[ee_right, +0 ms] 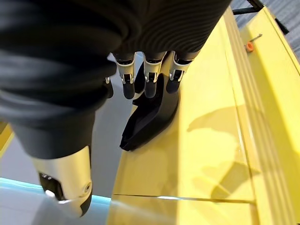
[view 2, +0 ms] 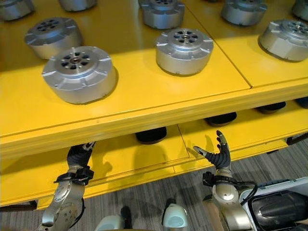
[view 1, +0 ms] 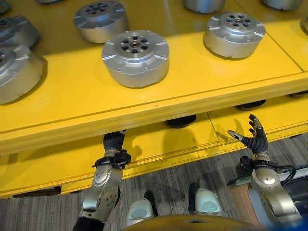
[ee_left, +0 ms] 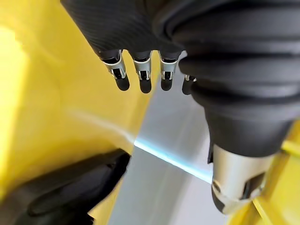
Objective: Move parts from the plastic box to the shelf.
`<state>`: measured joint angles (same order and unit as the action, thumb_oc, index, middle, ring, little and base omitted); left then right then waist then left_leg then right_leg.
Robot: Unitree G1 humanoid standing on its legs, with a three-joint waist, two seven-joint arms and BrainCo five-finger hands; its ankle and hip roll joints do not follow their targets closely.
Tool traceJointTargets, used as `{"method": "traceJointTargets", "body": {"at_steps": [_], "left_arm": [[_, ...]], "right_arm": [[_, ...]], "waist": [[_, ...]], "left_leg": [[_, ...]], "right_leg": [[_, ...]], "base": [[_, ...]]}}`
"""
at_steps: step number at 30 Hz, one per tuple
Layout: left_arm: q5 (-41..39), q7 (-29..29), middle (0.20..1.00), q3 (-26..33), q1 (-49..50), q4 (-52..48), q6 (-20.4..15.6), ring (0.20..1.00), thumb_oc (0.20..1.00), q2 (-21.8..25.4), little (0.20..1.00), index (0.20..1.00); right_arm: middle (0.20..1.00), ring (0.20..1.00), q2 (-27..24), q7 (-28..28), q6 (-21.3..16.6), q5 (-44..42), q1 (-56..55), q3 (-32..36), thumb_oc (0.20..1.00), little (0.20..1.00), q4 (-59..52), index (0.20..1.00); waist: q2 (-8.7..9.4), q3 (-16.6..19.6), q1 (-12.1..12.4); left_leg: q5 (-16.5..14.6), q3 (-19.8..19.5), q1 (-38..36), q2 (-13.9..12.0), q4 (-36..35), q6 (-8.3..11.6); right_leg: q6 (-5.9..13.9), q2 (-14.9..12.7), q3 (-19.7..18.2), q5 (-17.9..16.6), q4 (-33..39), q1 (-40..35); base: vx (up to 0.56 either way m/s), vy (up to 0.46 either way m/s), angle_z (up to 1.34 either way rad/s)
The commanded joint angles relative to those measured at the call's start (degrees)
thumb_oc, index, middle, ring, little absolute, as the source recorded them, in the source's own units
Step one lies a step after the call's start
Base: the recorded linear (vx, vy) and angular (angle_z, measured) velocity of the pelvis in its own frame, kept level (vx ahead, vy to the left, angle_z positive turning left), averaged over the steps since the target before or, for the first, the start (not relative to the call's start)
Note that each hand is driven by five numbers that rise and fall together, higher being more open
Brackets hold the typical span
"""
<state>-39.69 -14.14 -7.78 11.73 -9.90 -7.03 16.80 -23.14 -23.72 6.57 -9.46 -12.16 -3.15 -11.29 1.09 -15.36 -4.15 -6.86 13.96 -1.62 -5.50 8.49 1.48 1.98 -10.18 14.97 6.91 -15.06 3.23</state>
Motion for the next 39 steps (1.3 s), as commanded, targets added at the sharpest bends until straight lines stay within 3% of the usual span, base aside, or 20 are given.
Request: {"method": "traceJointTargets", "body": {"at_steps": [1,4,7,8,11,13,16,18,21,26,28,29,33,34,35,37,39], "left_arm": [[7.79,0.78,1.0,2.44,-0.82,-3.45,-3.03,1.0,1.0,2.54,1.0,1.0],[8.02,0.17,1.0,2.03,-0.37,-2.56,-2.45,1.0,1.0,3.42,1.0,1.0],[8.78,1.04,1.0,1.41,1.17,-0.88,-2.69,1.0,1.0,4.32,1.0,1.0],[9.22,1.07,1.0,1.28,1.47,-0.72,-2.96,1.0,1.0,4.63,1.0,1.0],[11.17,0.73,1.0,-0.09,1.32,1.09,-2.33,1.0,1.0,6.1,1.0,1.0],[13.48,0.87,1.0,-1.06,0.84,2.76,-1.76,1.0,1.0,6.32,1.0,1.0],[13.02,-1.69,1.0,-1.08,0.14,4.31,-1.21,1.0,1.0,6.6,1.0,1.0],[9.42,-7.4,1.0,0.56,0.43,7.35,0.82,1.0,1.0,5.46,1.0,1.0],[9.34,-12.22,1.0,2.32,1.86,11.2,3.15,1.0,1.0,2.61,1.0,1.0],[9.83,-15.29,1.0,4.2,4.32,15.35,0.42,1.0,1.0,-0.07,1.0,1.0],[11.07,-14.34,1.0,4.24,4.98,14.95,-0.55,1.0,1.0,-0.19,1.0,1.0],[7.01,-9.63,1.0,3.68,6.02,13.82,-4.63,1.0,1.0,-0.63,1.0,1.0],[4.5,-2.42,1.0,3.51,8.35,11.93,-5.9,1.0,1.0,-0.76,1.0,1.0],[4.55,4.08,1.0,3.08,9.21,11.23,-6.21,1.0,1.0,0.17,1.0,1.0],[5.03,8.19,1.0,2.69,9.32,10.54,-5.76,1.0,1.0,0.84,1.0,1.0],[8.34,16.51,1.0,0.41,8.53,7.53,-4.08,1.0,1.0,3.07,1.0,1.0],[10.69,19.97,1.0,-1.04,7.89,5.8,-2.96,1.0,1.0,4.64,1.0,1.0]], "right_arm": [[1.0,1.0,0.0,-2.62,-1.82,-2.46,2.41,-0.37,1.0,1.0,-0.1,1.0],[1.0,1.0,0.46,-3.24,-1.69,-2.53,2.23,-0.91,1.0,1.0,0.55,1.0],[1.0,1.0,1.25,-1.84,-2.44,-2.61,2.16,-2.16,1.0,1.0,1.99,1.0],[1.0,1.0,1.36,-1.52,-2.96,-0.95,2.1,-2.35,1.0,1.0,2.12,1.0],[1.0,1.0,0.17,-0.16,-5.24,-0.94,1.39,-3.65,1.0,1.0,3.63,1.0],[1.0,1.0,-0.17,0.17,-6.81,-0.46,2.33,-3.98,1.0,1.0,4.46,1.0],[1.0,1.0,-0.61,0.42,-6.75,-1.09,4.39,-4.26,1.0,1.0,5.56,1.0],[1.0,1.0,-1.44,1.19,-5.83,-0.51,5.81,-5.07,1.0,1.0,6.26,1.0],[1.0,1.0,-3.03,1.53,-4.96,-1.32,6.39,-5.39,1.0,1.0,6.57,1.0],[1.0,1.0,-4.82,2.3,-5.56,-1.95,4.45,-4.38,1.0,1.0,5.79,1.0],[1.0,1.0,-5.32,2.37,-5.92,-1.65,3.7,-4.08,1.0,1.0,5.55,1.0],[1.0,1.0,-6.2,2.08,-6.75,-2.16,2.62,-3.03,1.0,1.0,5.44,1.0],[1.0,1.0,-6.64,0.47,-7.96,-2.88,1.33,-2.02,1.0,1.0,5.57,1.0],[1.0,1.0,-7.26,0.02,-8.74,-3.4,0.91,-1.17,1.0,1.0,5.72,1.0],[1.0,1.0,-7.38,0.13,-8.69,-3.32,1.27,-1.04,1.0,1.0,5.99,1.0],[1.0,1.0,-7.44,0.97,-8.44,-3.42,2.6,-1.75,1.0,1.0,6.54,1.0],[1.0,1.0,-7.19,1.36,-8.62,-3.16,3.38,-2.53,1.0,1.0,6.64,1.0]], "waist": [[0.89,-1.52,-0.24],[1.12,-1.48,-0.09],[1.24,-1.16,0.42],[1.17,-1.01,0.54],[0.12,0.89,1.43],[0.56,1.71,2.13],[1.59,1.94,3.28],[2.32,1.85,5.13],[2.68,1.38,6.08],[2.53,0.74,5.26],[2.28,0.38,4.69],[2.0,-0.04,3.87],[1.53,-0.17,3.41],[1.01,-0.51,3.82],[0.9,-0.74,4.18],[1.02,-0.29,4.76],[0.78,0.28,4.48]], "left_leg": [[2.43,7.11,-4.02,0.37,-4.41,-2.73],[1.37,7.57,-5.23,1.62,-6.13,-2.76],[2.8,10.05,-6.89,2.07,-10.16,-2.29],[3.12,10.26,-6.85,2.03,-10.7,-2.41],[5.56,9.18,-3.81,1.74,-13.25,-3.88],[6.25,9.24,-1.76,2.03,-13.22,-3.98],[7.05,10.34,1.18,2.05,-12.32,-3.59],[9.28,12.02,4.68,-0.2,-9.31,-0.95],[12.42,12.47,5.76,-2.36,-9.5,1.68],[16.24,11.52,5.19,-5.38,-12.1,4.3],[17.15,11.43,5.28,-7.25,-12.74,5.42],[17.48,12.31,5.53,-9.3,-13.08,6.4],[19.21,13.52,5.72,-10.16,-13.07,7.58],[20.26,11.99,5.29,-8.59,-12.43,7.82],[18.2,10.28,5.07,-6.86,-9.79,6.97],[7.25,3.82,3.74,0.62,-3.11,2.3],[4.42,1.99,2.17,3.85,-1.77,0.19]], "right_leg": [[6.19,-1.62,-3.1,-5.6,5.4,-3.97],[8.54,-3.29,-2.46,-9.43,8.72,-3.8],[10.4,-4.46,0.7,-15.21,8.71,-1.24],[10.49,-4.49,0.78,-15.0,7.43,-0.8],[7.86,-1.03,-0.66,-7.04,-8.16,-1.19],[7.52,-0.04,-1.1,-4.99,-10.51,-3.48],[6.73,1.12,0.5,-1.97,-6.23,-8.32],[4.11,2.95,4.19,2.81,3.58,-13.76],[2.35,4.75,5.3,2.16,9.44,-15.83],[1.09,6.23,4.97,0.48,11.5,-14.4],[0.5,6.83,5.08,-0.27,12.17,-13.66],[-0.02,7.25,5.95,-0.88,12.75,-12.91],[-0.21,7.75,7.13,-1.65,14.1,-12.92],[-0.21,8.01,6.44,-2.33,14.9,-13.06],[-0.26,7.95,5.51,-2.46,15.29,-13.16],[0.35,7.19,1.37,-3.88,16.07,-12.47],[0.66,7.19,-0.61,-5.73,16.59,-11.27]], "base": [[-0.04,0.173,-0.04],[0.01,0.171,-0.09],[-0.05,0.125,-0.11],[-0.17,0.103,-0.34],[-0.25,0.011,-0.21],[-0.16,-0.086,0.04],[-0.14,-0.162,-0.38],[-0.15,-0.287,-0.46],[-0.2,-0.301,-0.75],[-0.16,-0.222,-0.13],[-0.23,-0.257,-0.08],[-0.23,-0.239,-0.03],[-0.17,-0.164,0.27],[-0.16,-0.101,0.23],[-0.2,-0.05,-0.06],[-0.12,0.094,-0.29],[-0.1,0.125,-0.97]]}}
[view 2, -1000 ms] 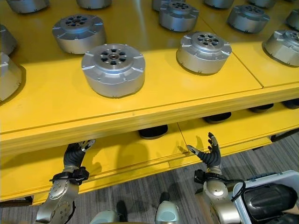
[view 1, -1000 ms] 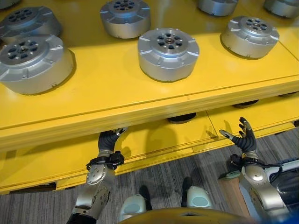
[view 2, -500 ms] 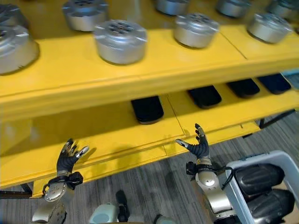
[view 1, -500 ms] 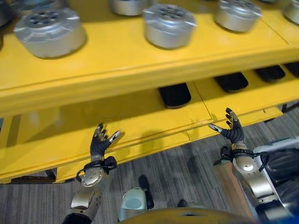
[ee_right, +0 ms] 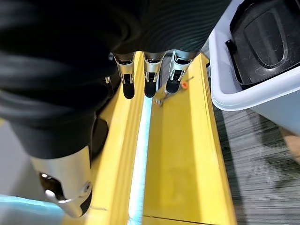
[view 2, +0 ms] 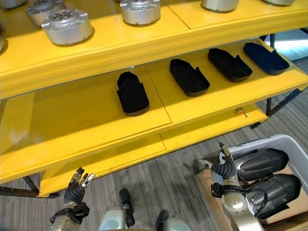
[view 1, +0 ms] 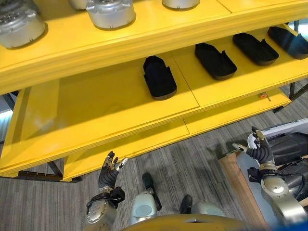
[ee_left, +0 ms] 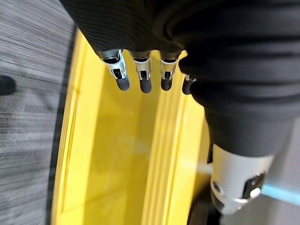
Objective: Move parts from the plastic box to the shelf.
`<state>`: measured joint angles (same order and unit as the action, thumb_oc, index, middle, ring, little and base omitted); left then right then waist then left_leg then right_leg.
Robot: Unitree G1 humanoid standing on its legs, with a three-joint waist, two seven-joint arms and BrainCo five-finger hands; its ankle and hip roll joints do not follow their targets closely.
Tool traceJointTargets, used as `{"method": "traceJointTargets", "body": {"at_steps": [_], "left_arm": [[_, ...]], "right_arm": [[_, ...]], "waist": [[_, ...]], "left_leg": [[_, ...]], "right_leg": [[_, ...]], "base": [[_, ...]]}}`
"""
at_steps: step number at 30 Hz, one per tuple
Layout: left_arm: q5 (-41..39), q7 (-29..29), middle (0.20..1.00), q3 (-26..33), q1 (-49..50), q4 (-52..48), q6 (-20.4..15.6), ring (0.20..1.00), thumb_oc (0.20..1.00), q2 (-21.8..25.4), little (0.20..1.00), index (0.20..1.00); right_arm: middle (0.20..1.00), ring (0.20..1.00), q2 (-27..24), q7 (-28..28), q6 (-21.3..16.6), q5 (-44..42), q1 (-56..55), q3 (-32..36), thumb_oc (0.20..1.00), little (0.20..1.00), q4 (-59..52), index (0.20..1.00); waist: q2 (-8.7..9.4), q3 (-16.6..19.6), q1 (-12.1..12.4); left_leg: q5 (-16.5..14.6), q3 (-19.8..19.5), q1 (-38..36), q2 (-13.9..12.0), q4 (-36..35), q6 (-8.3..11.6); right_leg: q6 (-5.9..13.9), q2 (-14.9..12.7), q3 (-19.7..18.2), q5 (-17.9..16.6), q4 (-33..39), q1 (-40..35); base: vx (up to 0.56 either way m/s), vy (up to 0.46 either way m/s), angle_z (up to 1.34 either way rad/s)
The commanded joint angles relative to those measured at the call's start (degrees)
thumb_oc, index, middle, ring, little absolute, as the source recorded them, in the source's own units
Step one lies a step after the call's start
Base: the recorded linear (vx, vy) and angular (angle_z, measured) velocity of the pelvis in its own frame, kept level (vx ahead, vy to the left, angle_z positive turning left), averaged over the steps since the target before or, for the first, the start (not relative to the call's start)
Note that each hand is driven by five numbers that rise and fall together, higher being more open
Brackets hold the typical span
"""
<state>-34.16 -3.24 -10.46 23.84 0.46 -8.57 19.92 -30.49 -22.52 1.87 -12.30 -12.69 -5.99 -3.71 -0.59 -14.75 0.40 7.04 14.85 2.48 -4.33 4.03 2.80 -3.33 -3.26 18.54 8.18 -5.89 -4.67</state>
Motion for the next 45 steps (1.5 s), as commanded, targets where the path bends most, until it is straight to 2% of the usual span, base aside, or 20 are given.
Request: {"method": "traceJointTargets", "body": {"at_steps": [1,2,4,8,9,11,13,16,19,20,26,29,31,32,34,35,38,40,42,45], "left_arm": [[6.66,9.82,1.0,1.3,-4.39,-4.95,-1.5,1.0,1.0,1.98,1.0,1.0],[9.14,9.91,1.0,0.25,-5.27,-5.34,-0.99,1.0,1.0,3.14,1.0,1.0],[10.48,11.01,1.0,-2.12,-8.33,-5.28,0.56,1.0,1.0,5.49,1.0,1.0],[12.19,14.6,1.0,-7.15,-13.77,-2.59,0.76,1.0,1.0,7.76,1.0,1.0],[12.32,15.58,1.0,-9.61,-16.49,-0.92,0.82,1.0,1.0,7.38,1.0,1.0],[11.98,15.74,1.0,-10.79,-17.21,-0.17,0.15,1.0,1.0,6.87,1.0,1.0],[14.74,14.72,1.0,-11.91,-18.27,0.42,0.16,1.0,1.0,6.49,1.0,1.0],[12.14,14.83,1.0,-13.17,-20.14,1.21,1.24,1.0,1.0,5.68,1.0,1.0],[13.29,12.37,1.0,-13.64,-20.39,1.02,0.87,1.0,1.0,5.52,1.0,1.0],[11.35,9.12,1.0,-12.69,-20.09,0.49,1.53,1.0,1.0,5.26,1.0,1.0],[6.68,3.91,1.0,-9.46,-17.76,0.38,0.44,1.0,1.0,2.79,1.0,1.0],[4.65,3.16,1.0,-7.69,-18.22,-0.91,-1.14,1.0,1.0,2.37,1.0,1.0],[4.93,0.89,1.0,-7.7,-19.96,0.66,-1.68,1.0,1.0,1.54,1.0,1.0],[5.95,-0.54,1.0,-7.77,-20.89,1.21,-1.59,1.0,1.0,0.72,1.0,1.0],[6.74,-2.85,1.0,-6.95,-20.4,-0.38,-0.09,1.0,1.0,0.27,1.0,1.0],[6.73,-2.66,1.0,-5.93,-20.11,-1.14,0.85,1.0,1.0,0.45,1.0,1.0],[4.24,-2.82,1.0,-5.34,-20.04,-0.09,1.84,1.0,1.0,0.47,1.0,1.0],[4.81,-1.72,1.0,-4.37,-19.72,1.02,1.74,1.0,1.0,0.28,1.0,1.0],[5.14,-1.53,1.0,-3.69,-19.18,0.77,1.78,1.0,1.0,0.48,1.0,1.0],[5.25,-0.51,1.0,-3.42,-19.61,2.02,2.28,1.0,1.0,0.36,1.0,1.0]], "right_arm": [[1.0,1.0,0.28,0.08,-3.98,-0.27,4.12,0.08,1.0,1.0,-0.85,1.0],[1.0,1.0,0.83,0.33,-4.18,-0.12,5.07,-1.17,1.0,1.0,-0.29,1.0],[1.0,1.0,2.26,-0.56,-2.33,0.63,6.74,-3.55,1.0,1.0,0.53,1.0],[1.0,1.0,2.07,-1.11,-2.61,2.52,6.16,-3.34,1.0,1.0,0.79,1.0],[1.0,1.0,2.14,-1.1,-2.44,0.72,5.49,-2.23,1.0,1.0,0.93,1.0],[1.0,1.0,2.6,-0.92,-2.27,1.39,5.96,-2.26,1.0,1.0,0.97,1.0],[1.0,1.0,3.48,0.39,-1.11,1.66,8.6,-3.51,1.0,1.0,3.09,1.0],[1.0,1.0,3.92,-1.49,0.55,2.73,7.97,-2.77,1.0,1.0,2.82,1.0],[1.0,1.0,4.88,-0.53,0.97,3.55,8.81,-3.61,1.0,1.0,3.21,1.0],[1.0,1.0,4.95,-0.94,3.0,4.3,9.9,-5.17,1.0,1.0,3.8,1.0],[1.0,1.0,3.3,-0.94,5.49,4.17,8.65,-3.26,1.0,1.0,4.59,1.0],[1.0,1.0,1.34,-0.76,4.97,5.24,9.85,-2.28,1.0,1.0,6.25,1.0],[1.0,1.0,0.82,-0.19,3.79,4.94,11.11,-2.52,1.0,1.0,7.48,1.0],[1.0,1.0,0.86,0.74,3.09,6.01,11.74,-3.03,1.0,1.0,8.05,1.0],[1.0,1.0,1.23,3.03,2.28,6.52,12.12,-3.63,1.0,1.0,8.5,1.0],[1.0,1.0,1.38,3.88,2.74,6.49,11.47,-3.71,1.0,1.0,7.67,1.0],[1.0,1.0,1.39,5.23,1.88,5.34,8.14,-4.61,1.0,1.0,5.51,1.0],[1.0,1.0,1.02,4.94,1.3,4.0,8.12,-5.7,1.0,1.0,5.32,1.0],[1.0,1.0,1.07,6.99,1.37,4.58,9.06,-6.25,1.0,1.0,5.51,1.0],[1.0,1.0,1.36,7.72,2.31,3.77,9.55,-6.87,1.0,1.0,5.4,1.0]], "waist": [[2.29,-0.17,-0.08],[1.47,0.46,-0.25],[0.33,2.12,-1.59],[0.06,3.63,-5.24],[0.62,3.7,-7.14],[1.02,3.51,-7.02],[1.24,3.29,-6.14],[1.47,3.13,-7.89],[1.78,3.29,-7.21],[1.92,3.37,-6.38],[3.24,3.61,-6.22],[4.37,2.49,-6.33],[5.01,1.83,-6.78],[5.01,1.58,-6.7],[4.43,1.14,-5.73],[4.02,1.13,-5.59],[2.42,2.13,-6.29],[1.52,1.71,-5.2],[1.46,1.43,-4.11],[1.46,1.73,-4.24]], "left_leg": [[-10.0,0.04,-2.5,3.52,2.59,-1.43],[-10.39,-3.95,-4.44,5.79,0.76,-2.24],[-9.14,-7.85,-7.76,6.05,-4.83,-3.1],[-8.69,-7.19,-9.4,5.9,-9.03,-4.37],[-9.48,-3.91,-9.75,5.79,-9.03,-4.87],[-9.68,-0.11,-10.22,5.38,-9.03,-4.64],[-11.15,7.37,-12.24,4.01,-9.03,-4.32],[-11.03,9.23,-12.79,3.23,-9.03,-5.45],[-11.03,13.8,-13.79,1.64,-9.03,-4.62],[-9.91,17.03,-14.29,-0.63,-8.98,-3.14],[-7.55,17.36,-13.57,-4.3,-7.74,-0.88],[-8.12,16.48,-11.32,-8.83,0.98,0.22],[-4.12,17.51,-8.47,-13.82,10.68,3.02],[-4.6,15.62,-7.45,-13.32,13.27,2.91],[-7.95,10.04,-6.45,-7.91,12.7,0.86],[-7.4,9.07,-6.51,-6.54,9.48,0.96],[0.19,9.24,-6.82,-6.84,-5.18,3.53],[5.43,6.28,-4.7,-8.94,-8.0,4.47],[3.47,2.63,-4.57,-8.26,-7.99,3.94],[0.23,3.9,-5.71,-6.58,-6.92,2.28]], "right_leg": [[6.18,0.39,-4.98,-7.24,7.47,-3.23],[6.71,1.19,-7.53,-7.63,6.97,-2.37],[7.3,2.15,-11.49,-7.82,5.8,-0.44],[8.39,2.84,-15.48,-8.52,4.81,1.8],[8.95,3.06,-15.06,-8.9,4.1,2.85],[9.61,2.5,-10.8,-9.25,2.61,3.62],[12.55,-1.54,-0.66,-9.78,-1.46,5.11],[13.3,-4.23,-3.61,-10.01,-3.37,5.19],[14.73,-9.65,-0.05,-14.96,-0.89,4.33],[14.5,-9.58,3.79,-13.93,3.11,1.82],[10.12,-4.84,3.55,-8.0,3.68,-1.22],[6.56,-2.99,3.01,-5.58,1.68,-1.15],[4.1,-0.72,2.69,-3.98,1.41,-1.98],[3.71,0.03,1.79,-3.84,1.53,-2.19],[4.02,0.56,-1.42,-3.85,1.51,-2.57],[4.18,0.92,-2.44,-3.84,2.29,-3.4],[5.5,0.7,-2.0,-3.67,4.23,-5.42],[5.31,0.64,-2.98,-3.65,4.0,-6.12],[5.59,-0.29,-4.53,-2.75,2.62,-6.63],[5.88,-1.34,-4.18,-2.43,1.57,-6.63]], "base": [[-0.07,0.143,-0.96],[0.01,0.138,-0.51],[0.04,0.236,-1.03],[0.0,0.303,-0.87],[-0.05,0.252,-1.24],[-0.04,0.132,-1.74],[0.0,0.022,-2.15],[-0.02,-0.199,-1.41],[-0.01,-0.41,-0.65],[0.07,-0.635,-1.66],[0.12,-0.504,-0.78],[0.1,-0.569,-0.39],[0.13,-0.639,-0.25],[0.15,-0.421,-0.7],[0.18,-0.128,-1.35],[0.24,0.06,-1.72],[0.29,0.198,-1.23],[0.28,0.249,0.11],[0.23,0.274,-0.14],[0.23,0.294,-0.43]]}}
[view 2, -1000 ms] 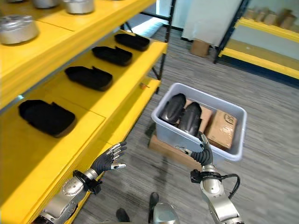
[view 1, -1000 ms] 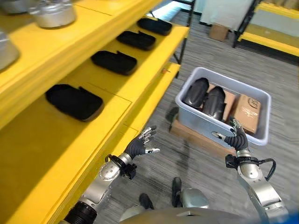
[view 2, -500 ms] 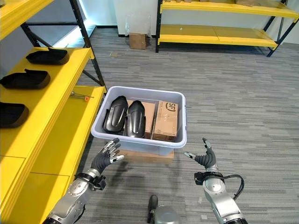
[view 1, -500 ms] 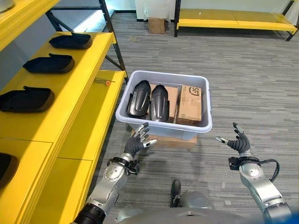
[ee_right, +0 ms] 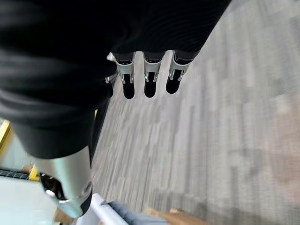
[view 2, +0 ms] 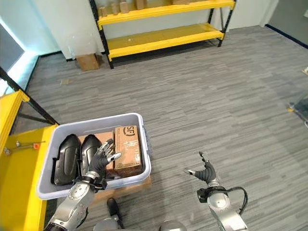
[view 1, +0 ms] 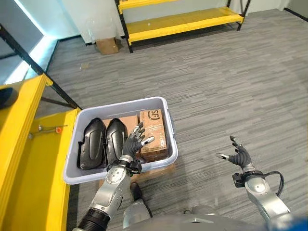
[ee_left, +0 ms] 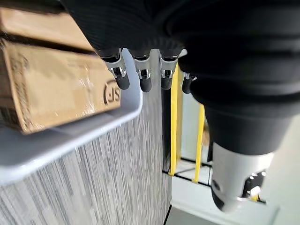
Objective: Move parts from the plastic box to the shelf.
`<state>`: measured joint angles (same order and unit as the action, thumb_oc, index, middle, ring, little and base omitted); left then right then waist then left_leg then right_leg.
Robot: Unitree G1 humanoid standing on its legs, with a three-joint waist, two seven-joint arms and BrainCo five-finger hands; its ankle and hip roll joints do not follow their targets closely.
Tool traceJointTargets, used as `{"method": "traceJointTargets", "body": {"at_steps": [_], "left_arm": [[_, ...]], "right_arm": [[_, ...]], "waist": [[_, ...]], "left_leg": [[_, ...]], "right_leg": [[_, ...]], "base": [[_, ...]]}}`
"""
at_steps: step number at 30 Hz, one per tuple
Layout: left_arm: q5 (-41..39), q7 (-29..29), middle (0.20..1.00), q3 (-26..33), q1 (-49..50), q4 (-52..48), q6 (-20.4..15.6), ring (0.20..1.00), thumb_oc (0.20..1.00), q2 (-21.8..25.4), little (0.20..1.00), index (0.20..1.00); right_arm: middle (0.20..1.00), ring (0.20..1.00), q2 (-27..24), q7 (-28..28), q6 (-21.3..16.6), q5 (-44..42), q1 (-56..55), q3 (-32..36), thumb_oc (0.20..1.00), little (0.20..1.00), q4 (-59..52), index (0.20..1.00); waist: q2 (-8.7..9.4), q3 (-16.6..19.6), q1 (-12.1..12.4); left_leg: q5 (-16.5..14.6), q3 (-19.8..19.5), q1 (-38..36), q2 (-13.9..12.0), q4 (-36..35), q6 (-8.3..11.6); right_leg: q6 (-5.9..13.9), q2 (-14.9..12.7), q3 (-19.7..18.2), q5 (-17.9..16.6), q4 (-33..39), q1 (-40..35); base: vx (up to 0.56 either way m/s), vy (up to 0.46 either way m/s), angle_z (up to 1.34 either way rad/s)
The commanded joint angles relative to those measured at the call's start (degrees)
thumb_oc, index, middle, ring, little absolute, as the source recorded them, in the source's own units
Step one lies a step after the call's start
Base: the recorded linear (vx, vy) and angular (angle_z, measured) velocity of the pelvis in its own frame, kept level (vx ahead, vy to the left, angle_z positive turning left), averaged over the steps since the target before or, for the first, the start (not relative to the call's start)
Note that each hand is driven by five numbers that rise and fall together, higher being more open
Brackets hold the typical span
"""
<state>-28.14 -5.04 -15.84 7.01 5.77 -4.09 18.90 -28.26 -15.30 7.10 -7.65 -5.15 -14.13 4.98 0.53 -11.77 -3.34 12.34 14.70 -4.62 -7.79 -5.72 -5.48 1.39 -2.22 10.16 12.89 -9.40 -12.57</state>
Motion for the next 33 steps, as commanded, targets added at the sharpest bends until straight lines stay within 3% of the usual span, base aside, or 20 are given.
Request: {"method": "traceJointTargets", "body": {"at_steps": [1,3,12,16,17,19,20,23,24,27,29,33], "left_arm": [[-0.58,1.39,1.0,1.9,-3.0,-2.76,-1.9,1.0,1.0,1.42,1.0,1.0],[-0.34,1.83,1.0,1.77,-3.49,-1.8,-1.75,1.0,1.0,1.5,1.0,1.0],[0.15,3.01,1.0,1.09,-1.94,-3.45,1.11,1.0,1.0,2.78,1.0,1.0],[0.32,4.04,1.0,0.55,-2.25,-3.86,2.13,1.0,1.0,3.3,1.0,1.0],[0.07,4.92,1.0,0.53,-2.57,-3.98,2.6,1.0,1.0,3.69,1.0,1.0],[0.47,5.51,1.0,0.45,-2.71,-4.07,2.79,1.0,1.0,3.77,1.0,1.0],[0.54,5.52,1.0,0.24,-2.83,-4.13,2.96,1.0,1.0,3.86,1.0,1.0],[0.58,5.38,1.0,-0.66,-3.24,-3.6,2.91,1.0,1.0,3.87,1.0,1.0],[0.27,6.12,1.0,-0.8,-3.49,-3.27,2.83,1.0,1.0,3.99,1.0,1.0],[0.93,6.94,1.0,-1.01,-3.78,-3.02,2.92,1.0,1.0,3.97,1.0,1.0],[1.94,7.26,1.0,-1.43,-3.34,-3.17,2.77,1.0,1.0,4.13,1.0,1.0],[3.2,5.85,1.0,-2.03,-1.74,-4.45,1.91,1.0,1.0,3.8,1.0,1.0]], "right_arm": [[1.0,1.0,-0.56,0.28,-2.41,-1.5,2.03,1.16,1.0,1.0,-3.39,1.0],[1.0,1.0,0.55,1.17,-1.44,-1.16,1.87,1.0,1.0,1.0,-3.81,1.0],[1.0,1.0,2.55,0.95,-0.95,-0.61,1.23,1.67,1.0,1.0,-5.3,1.0],[1.0,1.0,3.36,0.04,-1.3,-1.14,1.82,1.92,1.0,1.0,-4.87,1.0],[1.0,1.0,3.98,0.04,-1.29,-1.24,2.44,1.76,1.0,1.0,-4.65,1.0],[1.0,1.0,4.46,-0.16,-1.48,-0.98,2.7,1.46,1.0,1.0,-4.23,1.0],[1.0,1.0,4.59,-0.16,-1.47,-1.08,2.77,1.39,1.0,1.0,-4.08,1.0],[1.0,1.0,4.65,-0.53,-1.17,-1.73,2.87,1.04,1.0,1.0,-4.09,1.0],[1.0,1.0,4.27,-0.4,-0.87,-2.03,1.97,1.49,1.0,1.0,-4.89,1.0],[1.0,1.0,3.95,0.27,-0.66,-2.66,0.78,2.42,1.0,1.0,-5.21,1.0],[1.0,1.0,3.63,0.36,-1.41,-3.49,-0.24,2.74,1.0,1.0,-4.57,1.0],[1.0,1.0,2.98,1.55,-0.66,-3.58,-1.47,2.69,1.0,1.0,-5.47,1.0]], "waist": [[0.36,-0.93,-0.58],[0.73,-0.38,-0.63],[1.58,-0.04,0.35],[1.87,-0.27,0.7],[1.59,-0.65,1.32],[1.25,-0.88,1.61],[1.48,-1.0,1.6],[0.98,-1.83,0.63],[1.18,-1.93,-0.58],[1.8,-1.88,-1.51],[2.46,-1.74,-2.25],[1.93,-0.73,-1.7]], "left_leg": [[-6.52,4.25,0.68,-2.43,3.37,9.85],[-8.73,4.15,-1.07,-0.83,3.78,8.48],[-11.44,3.62,-3.3,3.06,2.01,5.38],[-12.75,3.39,-3.34,5.14,1.37,2.99],[-13.4,3.57,-3.36,6.13,1.06,1.82],[-13.64,3.96,-3.43,6.43,0.85,1.36],[-14.9,3.32,-4.03,7.21,0.85,1.21],[-14.66,2.93,-3.92,7.28,0.72,0.37],[-14.86,1.37,-4.05,7.5,0.72,0.65],[-15.07,0.02,-4.35,7.76,0.72,1.46],[-15.69,-2.13,-4.77,8.17,0.72,1.9],[-14.47,-4.19,-4.04,7.91,0.72,3.34]], "right_leg": [[1.31,-2.76,4.42,-6.96,4.33,1.53],[2.12,-3.64,4.55,-7.52,3.39,2.35],[4.7,-5.12,4.87,-8.76,-0.35,5.12],[6.62,-6.42,4.57,-10.96,-7.23,8.31],[7.2,-7.93,5.6,-12.78,-12.82,9.92],[7.26,-8.87,6.43,-14.04,-16.37,11.21],[8.24,-9.25,5.95,-13.06,-18.29,11.27],[7.51,-5.67,4.99,-15.03,-23.26,16.11],[7.26,-3.23,3.4,-14.07,-20.45,17.93],[6.73,-2.23,2.15,-14.89,-9.5,17.69],[6.99,-1.52,-0.92,-18.06,-1.74,18.05],[4.66,-0.3,-1.84,-14.84,4.55,12.52]], "base": [[0.24,0.277,0.14],[0.29,0.32,0.34],[0.14,0.184,0.11],[0.04,0.213,0.13],[0.02,0.153,0.11],[0.04,0.166,-0.01],[0.08,0.145,-0.11],[-0.02,0.016,0.08],[0.03,-0.087,0.31],[0.07,-0.186,0.56],[0.11,-0.241,0.38],[0.09,-0.215,0.45]]}}
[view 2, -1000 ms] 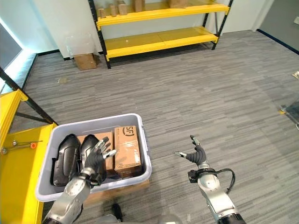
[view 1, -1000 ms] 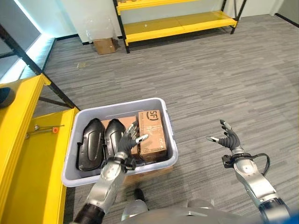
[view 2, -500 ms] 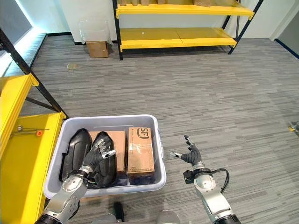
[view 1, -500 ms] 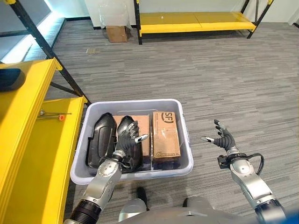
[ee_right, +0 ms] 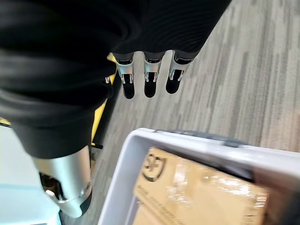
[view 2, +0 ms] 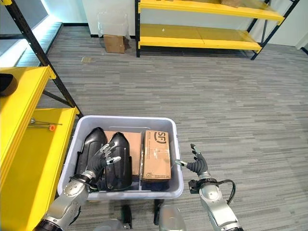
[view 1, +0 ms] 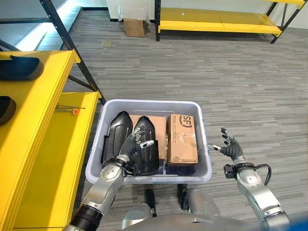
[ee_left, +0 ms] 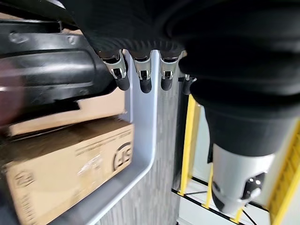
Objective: Move parts from the plastic box to the shelf.
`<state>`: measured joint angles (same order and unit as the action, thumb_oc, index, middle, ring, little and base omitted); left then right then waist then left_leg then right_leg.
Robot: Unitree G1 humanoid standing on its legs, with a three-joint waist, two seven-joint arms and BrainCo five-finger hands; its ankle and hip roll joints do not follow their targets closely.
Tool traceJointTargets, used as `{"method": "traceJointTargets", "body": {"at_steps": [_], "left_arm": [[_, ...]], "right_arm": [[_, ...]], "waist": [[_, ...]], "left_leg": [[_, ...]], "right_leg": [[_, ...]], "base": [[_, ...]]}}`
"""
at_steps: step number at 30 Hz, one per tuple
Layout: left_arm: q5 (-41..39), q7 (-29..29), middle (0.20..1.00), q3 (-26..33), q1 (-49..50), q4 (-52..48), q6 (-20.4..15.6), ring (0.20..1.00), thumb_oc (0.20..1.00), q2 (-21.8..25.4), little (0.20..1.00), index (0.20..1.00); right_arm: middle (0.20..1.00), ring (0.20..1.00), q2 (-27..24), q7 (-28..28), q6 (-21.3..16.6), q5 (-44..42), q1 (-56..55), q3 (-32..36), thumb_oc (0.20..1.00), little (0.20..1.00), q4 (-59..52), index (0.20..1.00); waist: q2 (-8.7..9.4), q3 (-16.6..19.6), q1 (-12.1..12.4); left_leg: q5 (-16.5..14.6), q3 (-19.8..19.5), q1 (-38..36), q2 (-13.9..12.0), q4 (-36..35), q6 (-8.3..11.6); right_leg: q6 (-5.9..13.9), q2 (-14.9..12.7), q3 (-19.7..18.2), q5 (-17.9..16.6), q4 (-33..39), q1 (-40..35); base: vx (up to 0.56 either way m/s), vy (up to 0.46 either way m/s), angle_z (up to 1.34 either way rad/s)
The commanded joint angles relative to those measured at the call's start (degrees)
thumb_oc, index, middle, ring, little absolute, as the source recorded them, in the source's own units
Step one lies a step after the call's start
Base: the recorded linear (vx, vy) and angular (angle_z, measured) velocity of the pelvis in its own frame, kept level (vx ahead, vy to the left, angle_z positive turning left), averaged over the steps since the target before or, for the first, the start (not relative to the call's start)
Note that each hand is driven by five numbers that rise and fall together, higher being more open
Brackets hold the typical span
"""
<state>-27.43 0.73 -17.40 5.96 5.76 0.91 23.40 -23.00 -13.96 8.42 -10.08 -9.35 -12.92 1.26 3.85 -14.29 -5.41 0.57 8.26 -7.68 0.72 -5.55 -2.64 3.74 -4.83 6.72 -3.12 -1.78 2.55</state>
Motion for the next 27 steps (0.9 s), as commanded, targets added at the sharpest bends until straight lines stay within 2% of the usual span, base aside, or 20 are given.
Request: {"method": "traceJointTargets", "body": {"at_steps": [1,7,13,14,16,17,18,19,20,21,22,23,25,27], "left_arm": [[1.76,-0.31,1.0,-0.29,-0.52,-4.61,-2.91,1.0,1.0,-0.6,1.0,1.0],[-0.05,0.4,1.0,1.37,2.02,-5.63,-3.6,1.0,1.0,-0.57,1.0,1.0],[-1.11,1.41,1.0,1.62,2.45,-5.79,-4.74,1.0,1.0,-0.27,1.0,1.0],[-1.37,1.48,1.0,1.63,2.51,-5.73,-4.89,1.0,1.0,-0.28,1.0,1.0],[-2.01,2.81,1.0,1.68,1.76,-5.21,-5.02,1.0,1.0,-0.44,1.0,1.0],[-2.54,3.85,1.0,1.18,0.43,-4.68,-4.79,1.0,1.0,-0.74,1.0,1.0],[-2.92,4.13,1.0,0.94,-0.23,-4.31,-4.71,1.0,1.0,-0.92,1.0,1.0],[-3.65,3.84,1.0,0.22,-1.4,-3.59,-4.89,1.0,1.0,-1.59,1.0,1.0],[-3.42,3.77,1.0,0.09,-1.58,-3.49,-4.97,1.0,1.0,-1.93,1.0,1.0],[-3.22,3.73,1.0,-0.23,-1.58,-3.45,-5.04,1.0,1.0,-2.25,1.0,1.0],[-3.61,3.89,1.0,-0.32,-1.96,-3.66,-3.49,1.0,1.0,-2.61,1.0,1.0],[-3.96,3.98,1.0,-0.47,-2.23,-3.29,-2.79,1.0,1.0,-2.88,1.0,1.0],[-3.42,3.24,1.0,-0.24,-2.29,-2.87,-2.78,1.0,1.0,-3.14,1.0,1.0],[-3.94,3.61,1.0,-0.1,-2.55,-2.8,-2.3,1.0,1.0,-3.01,1.0,1.0]], "right_arm": [[1.0,1.0,-2.24,0.16,-1.93,-0.99,3.22,0.83,1.0,1.0,-1.16,1.0],[1.0,1.0,-2.4,1.24,-2.28,-0.22,4.12,-1.1,1.0,1.0,-0.25,1.0],[1.0,1.0,-2.55,1.39,-2.94,-0.28,4.92,-2.15,1.0,1.0,1.35,1.0],[1.0,1.0,-2.61,1.55,-2.83,-0.31,4.72,-2.13,1.0,1.0,1.27,1.0],[1.0,1.0,-2.74,0.91,-2.46,-0.23,4.32,-1.68,1.0,1.0,0.66,1.0],[1.0,1.0,-2.87,-0.44,-2.05,0.14,3.95,-1.35,1.0,1.0,0.31,1.0],[1.0,1.0,-2.88,-0.91,-2.11,0.16,4.11,-1.39,1.0,1.0,0.67,1.0],[1.0,1.0,-2.83,-1.36,-3.46,0.62,5.11,-2.02,1.0,1.0,2.77,1.0],[1.0,1.0,-2.68,-1.34,-3.81,0.75,5.52,-2.26,1.0,1.0,3.45,1.0],[1.0,1.0,-2.85,-0.85,-3.92,0.9,5.87,-2.34,1.0,1.0,3.95,1.0],[1.0,1.0,-3.34,-0.51,-3.73,0.94,6.19,-2.59,1.0,1.0,3.81,1.0],[1.0,1.0,-3.72,-0.02,-3.64,0.55,6.57,-3.03,1.0,1.0,3.95,1.0],[1.0,1.0,-4.45,2.59,-3.63,0.25,7.34,-3.38,1.0,1.0,4.26,1.0],[1.0,1.0,-4.87,3.67,-3.97,0.94,7.43,-3.2,1.0,1.0,3.97,1.0]], "waist": [[-1.63,2.05,0.75],[-2.64,2.61,2.24],[-3.62,2.02,2.58],[-3.77,1.91,2.41],[-4.03,1.72,1.31],[-3.99,1.5,0.04],[-4.0,1.33,-0.32],[-4.05,0.65,-0.65],[-4.1,0.49,-0.68],[-4.15,0.45,-0.86],[-4.2,0.52,-1.07],[-4.23,0.7,-1.31],[-5.04,0.73,-1.19],[-5.86,0.79,-1.5]], "left_leg": [[-2.47,1.87,-0.73,-0.75,0.55,0.75],[-1.15,0.2,0.5,-1.26,0.55,1.94],[-0.16,0.47,1.27,-2.18,0.98,3.02],[-0.06,1.26,1.25,-2.43,1.18,3.23],[-0.7,7.12,1.85,-3.47,4.0,3.6],[-2.23,12.15,2.38,-5.16,7.3,4.2],[-2.88,13.08,2.86,-5.9,8.96,4.35],[-3.18,12.62,3.53,-7.89,11.88,4.62],[-2.04,11.89,3.46,-9.11,12.76,5.15],[1.25,10.77,3.21,-11.83,13.5,6.51],[7.36,10.09,4.47,-15.98,15.1,7.65],[8.6,8.92,4.13,-17.45,15.3,7.99],[8.12,4.01,2.48,-16.73,13.81,7.97],[7.87,3.82,2.13,-16.49,13.5,8.03]], "right_leg": [[1.75,2.59,1.5,1.99,-2.11,-3.91],[-0.07,3.76,1.87,4.33,-0.39,-6.8],[-1.04,3.68,3.33,5.72,-1.03,-7.31],[-1.14,3.61,3.82,5.96,-1.22,-7.4],[-1.24,2.65,6.65,6.54,-1.92,-7.23],[-1.08,1.27,8.86,7.61,-3.12,-7.24],[-1.13,0.74,9.43,8.03,-3.92,-7.08],[-1.74,-0.14,9.42,8.79,-6.3,-6.52],[-2.14,-0.23,9.06,9.22,-6.9,-6.57],[-2.67,-0.41,8.47,9.89,-7.65,-6.63],[-3.73,-0.76,8.3,9.47,-8.1,-6.03],[-3.82,-1.41,7.69,9.74,-8.93,-5.4],[-3.3,-2.29,5.01,10.29,-11.26,-3.73],[-3.23,-2.43,4.07,10.47,-11.81,-3.25]], "base": [[0.09,-0.255,0.11],[0.06,-0.182,-0.07],[0.02,-0.101,0.06],[-0.02,-0.065,0.05],[-0.07,-0.043,0.14],[-0.08,0.0,0.55],[-0.08,0.049,1.33],[-0.05,0.079,1.23],[-0.02,0.168,0.59],[-0.04,0.279,-0.5],[-0.05,0.396,-0.63],[-0.05,0.396,-0.36],[0.02,0.394,-0.19],[0.02,0.376,-0.71]]}}
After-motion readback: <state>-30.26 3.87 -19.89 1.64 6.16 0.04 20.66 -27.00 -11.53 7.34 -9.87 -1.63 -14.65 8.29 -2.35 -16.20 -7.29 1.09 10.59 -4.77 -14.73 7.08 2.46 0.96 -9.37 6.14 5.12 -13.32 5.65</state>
